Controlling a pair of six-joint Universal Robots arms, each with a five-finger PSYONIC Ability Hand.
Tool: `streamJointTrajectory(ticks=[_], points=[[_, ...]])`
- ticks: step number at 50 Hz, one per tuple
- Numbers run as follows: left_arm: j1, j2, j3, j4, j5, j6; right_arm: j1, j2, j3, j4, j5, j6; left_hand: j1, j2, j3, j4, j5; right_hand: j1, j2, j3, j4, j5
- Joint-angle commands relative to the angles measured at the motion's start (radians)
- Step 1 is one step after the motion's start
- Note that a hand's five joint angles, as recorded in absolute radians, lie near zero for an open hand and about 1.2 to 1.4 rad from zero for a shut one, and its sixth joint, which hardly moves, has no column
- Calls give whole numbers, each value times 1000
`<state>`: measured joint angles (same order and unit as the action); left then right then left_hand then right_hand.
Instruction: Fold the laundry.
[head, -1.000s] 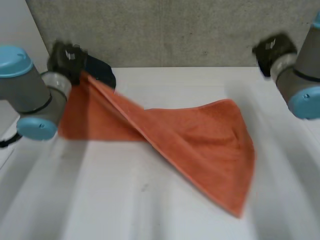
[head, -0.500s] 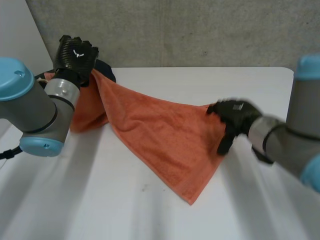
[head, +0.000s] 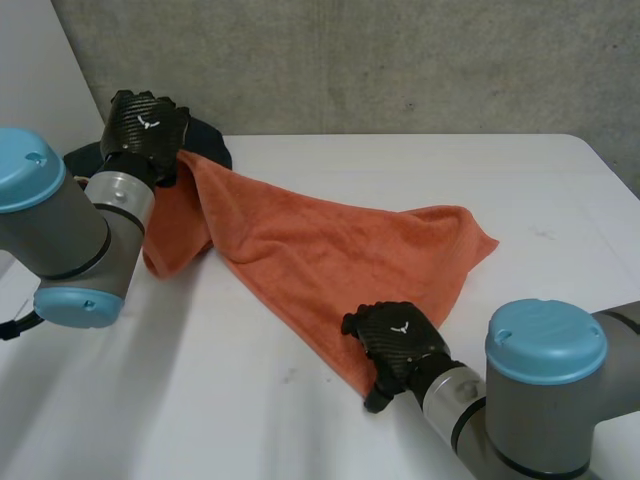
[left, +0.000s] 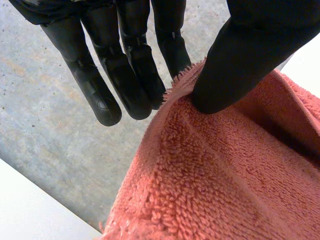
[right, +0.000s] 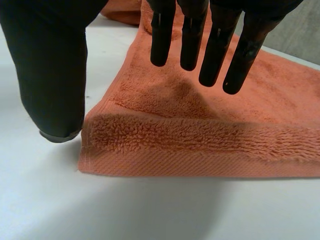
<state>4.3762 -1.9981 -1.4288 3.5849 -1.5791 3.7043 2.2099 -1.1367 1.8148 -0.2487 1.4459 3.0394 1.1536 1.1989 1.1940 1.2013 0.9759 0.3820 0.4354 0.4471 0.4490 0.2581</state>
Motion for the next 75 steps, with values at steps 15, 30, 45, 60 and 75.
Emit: streamJointTrajectory(ticks=[15, 30, 45, 60, 75], points=[[-4, -1, -5, 0, 1, -1, 1, 64, -12, -50, 10, -17, 243, 197, 202, 195, 246, 278, 225, 213, 211, 228], [-3, 4, -5, -2, 1, -1, -9, 71, -15, -73, 82, -122, 243, 197, 202, 195, 246, 437, 384, 372, 370, 386], [-1, 18, -16, -3, 1, -1, -13, 89, -38, -86, 87, -142, 243, 197, 202, 195, 246, 1014, 961, 949, 947, 964], [3, 102, -56, -46, 1, -3, -168, -38, -94, 123, 71, -386, 243, 197, 202, 195, 246, 1014, 961, 949, 947, 964], [-1, 102, -56, -72, 4, -90, -127, -31, -133, 209, 100, -373, 243, 197, 202, 195, 246, 141, 87, 75, 74, 90]])
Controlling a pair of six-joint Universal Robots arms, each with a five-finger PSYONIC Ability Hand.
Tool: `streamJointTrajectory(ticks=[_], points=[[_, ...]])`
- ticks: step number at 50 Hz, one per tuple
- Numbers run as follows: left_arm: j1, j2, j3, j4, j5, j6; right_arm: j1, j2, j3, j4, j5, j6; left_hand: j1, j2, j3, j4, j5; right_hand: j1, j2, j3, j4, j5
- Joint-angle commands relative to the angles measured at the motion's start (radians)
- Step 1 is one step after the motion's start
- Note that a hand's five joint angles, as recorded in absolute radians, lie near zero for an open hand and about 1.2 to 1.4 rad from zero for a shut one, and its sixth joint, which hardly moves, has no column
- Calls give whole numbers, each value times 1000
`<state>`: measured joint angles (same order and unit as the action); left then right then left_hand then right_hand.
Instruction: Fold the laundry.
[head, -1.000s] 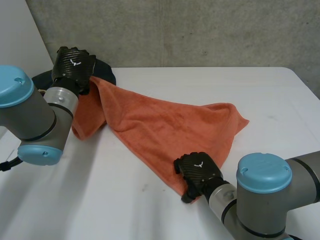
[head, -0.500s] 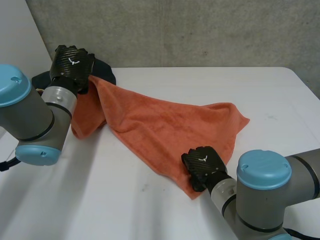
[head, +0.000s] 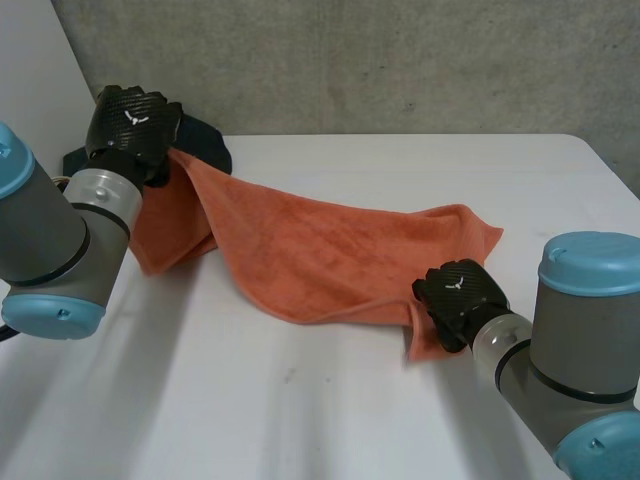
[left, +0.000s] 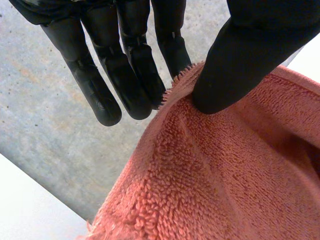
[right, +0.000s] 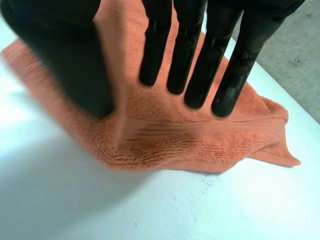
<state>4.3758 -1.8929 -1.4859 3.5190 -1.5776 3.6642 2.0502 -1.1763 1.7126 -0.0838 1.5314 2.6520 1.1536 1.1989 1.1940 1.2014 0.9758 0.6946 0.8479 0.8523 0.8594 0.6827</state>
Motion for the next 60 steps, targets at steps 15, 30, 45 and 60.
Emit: streamJointTrajectory(ticks=[15, 30, 45, 60], points=[[5, -2, 3, -6, 4, -50, 70, -28, -90, 119, 61, 334, 243, 197, 202, 195, 246, -331, -484, -488, -495, -493], [4, -2, 3, -6, 4, -52, 194, 84, -67, 17, 90, 365, 243, 197, 202, 195, 246, -310, -463, -468, -475, -473], [7, 0, -1, -31, 2, -52, 140, 167, -57, -169, 257, 198, 243, 197, 202, 195, 246, 372, 219, 214, 207, 209], [47, 192, -99, -290, 4, -16, -211, -226, -114, 232, -70, -245, 243, 197, 202, 195, 246, 702, 548, 544, 537, 539]])
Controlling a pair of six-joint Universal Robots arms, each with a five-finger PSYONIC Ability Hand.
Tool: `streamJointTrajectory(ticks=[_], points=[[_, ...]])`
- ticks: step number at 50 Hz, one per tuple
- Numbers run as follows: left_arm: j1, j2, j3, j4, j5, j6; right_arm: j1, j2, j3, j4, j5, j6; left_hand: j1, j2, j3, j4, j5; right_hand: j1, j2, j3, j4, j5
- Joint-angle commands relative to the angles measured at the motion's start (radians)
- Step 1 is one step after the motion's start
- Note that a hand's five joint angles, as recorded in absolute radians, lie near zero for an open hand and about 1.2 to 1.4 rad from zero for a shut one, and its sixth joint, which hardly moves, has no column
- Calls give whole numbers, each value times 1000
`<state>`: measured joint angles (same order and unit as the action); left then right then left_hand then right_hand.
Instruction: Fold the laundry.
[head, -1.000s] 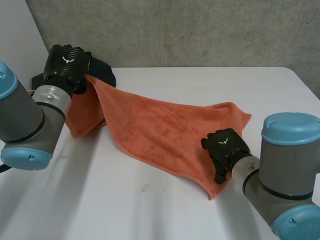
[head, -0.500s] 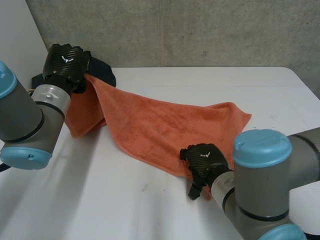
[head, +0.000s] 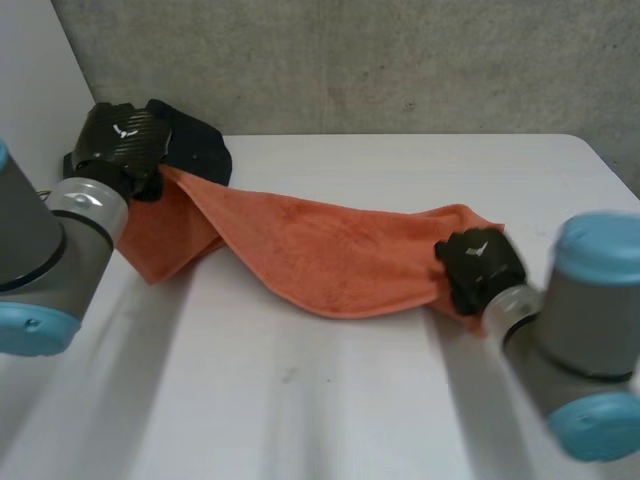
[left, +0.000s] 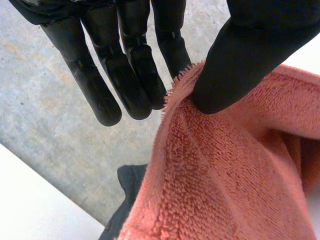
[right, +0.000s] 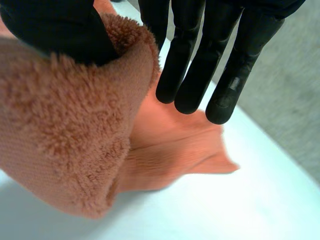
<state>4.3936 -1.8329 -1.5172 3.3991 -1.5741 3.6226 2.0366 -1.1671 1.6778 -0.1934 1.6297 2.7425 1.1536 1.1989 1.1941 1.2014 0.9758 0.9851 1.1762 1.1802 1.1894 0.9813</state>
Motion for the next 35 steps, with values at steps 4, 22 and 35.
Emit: streamJointTrajectory(ticks=[4, 22, 35], points=[[38, 201, -112, -367, 2, 115, -274, -321, -145, 604, -168, -515, 243, 197, 202, 195, 246, 411, 220, 216, 207, 240], [-16, 57, -229, -420, 19, 295, -348, -219, -131, 801, -231, -647, 243, 197, 202, 195, 246, 411, 220, 216, 207, 240], [-14, -302, 275, -108, -98, 297, -214, 204, -754, 464, -21, -488, 243, 197, 202, 195, 246, 411, 220, 216, 207, 240]])
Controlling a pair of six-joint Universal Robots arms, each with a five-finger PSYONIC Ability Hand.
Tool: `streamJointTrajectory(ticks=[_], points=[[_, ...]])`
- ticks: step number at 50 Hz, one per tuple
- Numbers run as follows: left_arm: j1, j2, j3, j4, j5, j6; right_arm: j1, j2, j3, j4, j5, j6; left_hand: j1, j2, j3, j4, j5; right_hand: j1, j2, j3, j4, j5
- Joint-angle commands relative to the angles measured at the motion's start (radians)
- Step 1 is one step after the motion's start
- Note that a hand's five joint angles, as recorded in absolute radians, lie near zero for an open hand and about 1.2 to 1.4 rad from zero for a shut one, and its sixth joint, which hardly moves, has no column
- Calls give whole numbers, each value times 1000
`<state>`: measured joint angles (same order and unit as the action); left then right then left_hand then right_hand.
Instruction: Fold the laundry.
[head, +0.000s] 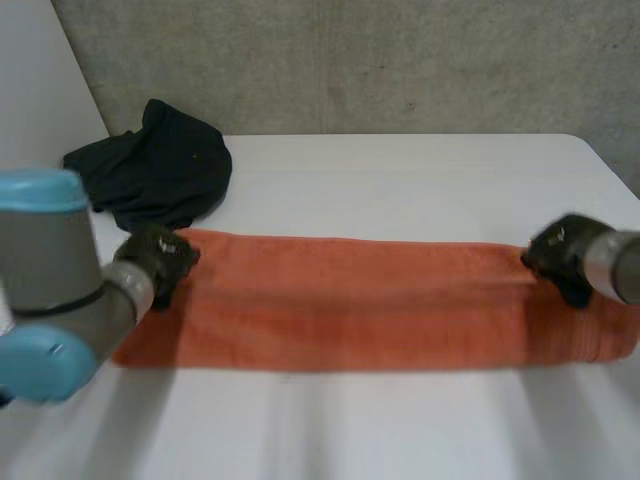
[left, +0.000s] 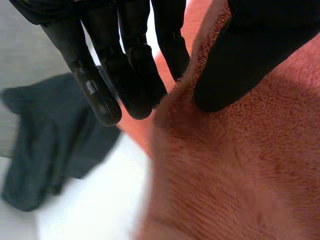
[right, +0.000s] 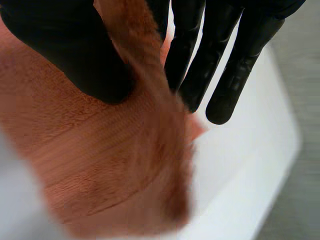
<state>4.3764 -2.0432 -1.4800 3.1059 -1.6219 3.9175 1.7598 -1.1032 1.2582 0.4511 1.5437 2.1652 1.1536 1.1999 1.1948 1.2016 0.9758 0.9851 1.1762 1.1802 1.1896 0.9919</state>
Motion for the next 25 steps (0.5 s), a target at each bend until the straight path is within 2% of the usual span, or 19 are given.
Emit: streamJointTrajectory(ticks=[1, 2, 4, 5, 9, 12, 15, 19, 25], points=[[3, -92, 254, 238, -52, 2, 64, 146, -373, -208, 65, 100, 243, 196, 201, 195, 246, 411, 220, 216, 207, 230], [3, -86, 279, 358, -49, 3, 66, 149, -411, -239, 65, 111, 243, 196, 201, 195, 246, 411, 220, 216, 207, 230], [0, -80, 299, 497, -46, 5, 70, 151, -515, -352, 65, 146, 243, 196, 201, 195, 246, 411, 220, 216, 207, 230], [6, -65, 309, 643, -43, 2, 73, 151, -540, -386, 65, 157, 243, 196, 201, 195, 246, 411, 220, 216, 207, 230], [-3, -9, 340, 860, -42, -6, 93, 120, -605, -598, 64, 208, 243, 196, 201, 195, 246, 411, 220, 216, 207, 230], [-8, 4, 348, 881, -39, -18, 95, 80, -585, -754, 62, 237, 243, 196, 201, 195, 246, 411, 220, 216, 207, 230], [-3, 32, 336, 876, -46, -85, 98, 50, -533, -836, 64, 246, 243, 196, 201, 195, 246, 411, 220, 216, 207, 230], [6, 86, 259, 856, -39, -159, 99, 25, -424, -832, 47, 251, 243, 196, 201, 195, 246, 411, 220, 216, 207, 230], [14, 95, 74, 804, -35, -168, 89, 17, -192, -827, -30, 251, 243, 196, 201, 195, 246, 411, 220, 216, 207, 230]])
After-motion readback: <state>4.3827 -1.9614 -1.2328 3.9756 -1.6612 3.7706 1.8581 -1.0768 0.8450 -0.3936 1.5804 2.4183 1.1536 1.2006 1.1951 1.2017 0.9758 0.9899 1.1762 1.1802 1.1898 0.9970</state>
